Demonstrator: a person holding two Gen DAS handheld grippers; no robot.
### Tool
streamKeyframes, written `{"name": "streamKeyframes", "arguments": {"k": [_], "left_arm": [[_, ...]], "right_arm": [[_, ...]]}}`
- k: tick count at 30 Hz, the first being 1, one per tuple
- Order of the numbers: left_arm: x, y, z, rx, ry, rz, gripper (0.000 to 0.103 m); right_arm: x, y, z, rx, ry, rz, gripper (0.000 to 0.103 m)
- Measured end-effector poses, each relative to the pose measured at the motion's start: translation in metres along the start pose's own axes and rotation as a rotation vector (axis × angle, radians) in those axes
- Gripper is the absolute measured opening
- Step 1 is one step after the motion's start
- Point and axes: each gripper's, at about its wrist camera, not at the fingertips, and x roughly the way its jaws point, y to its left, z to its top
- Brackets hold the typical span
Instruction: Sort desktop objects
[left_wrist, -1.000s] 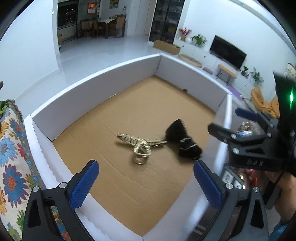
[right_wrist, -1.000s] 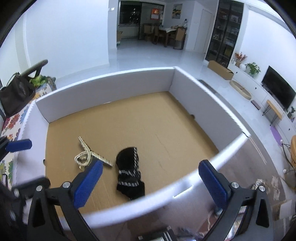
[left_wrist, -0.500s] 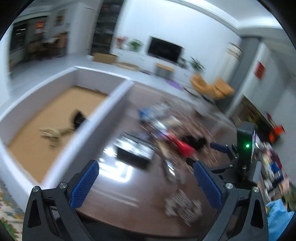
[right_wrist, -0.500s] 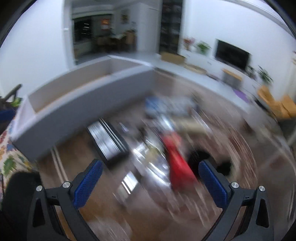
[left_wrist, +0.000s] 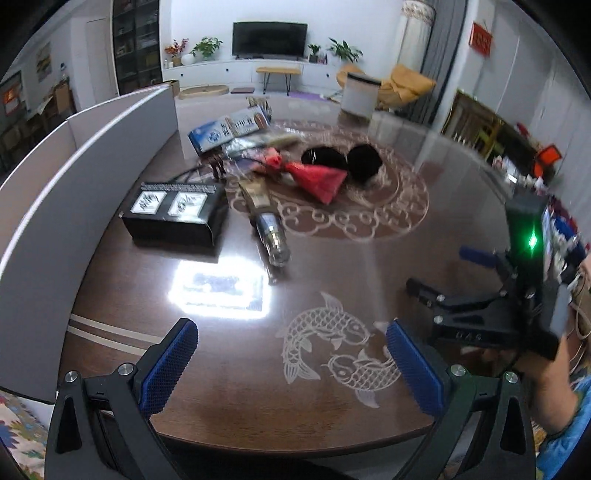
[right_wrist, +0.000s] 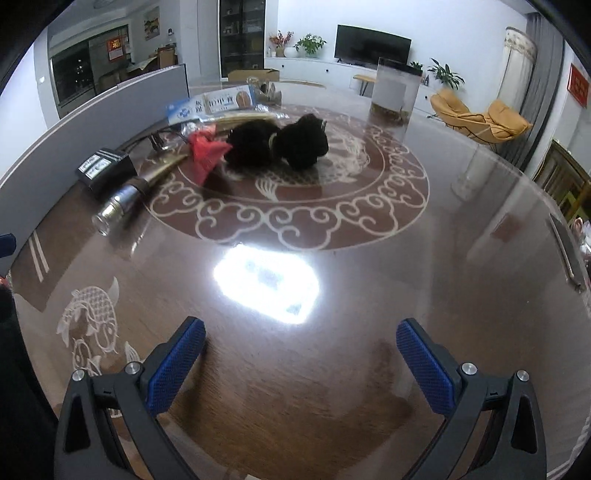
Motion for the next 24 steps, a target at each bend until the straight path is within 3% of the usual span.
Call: {"name": "streamKeyframes", "arguments": {"k": [11, 24], "left_arm": [[0.029, 0.019, -0.007, -0.109, 0.072, -0.034, 0.103], [0.047, 0.027, -0.008, -0.161, 0.136, -0.038, 0.103]], "right_arm": [[0.006, 0.006, 0.002, 0.041, -0.011, 0.032, 0.103], [0.006, 0.006, 0.002, 0.041, -0.011, 0.033, 0.103]]}}
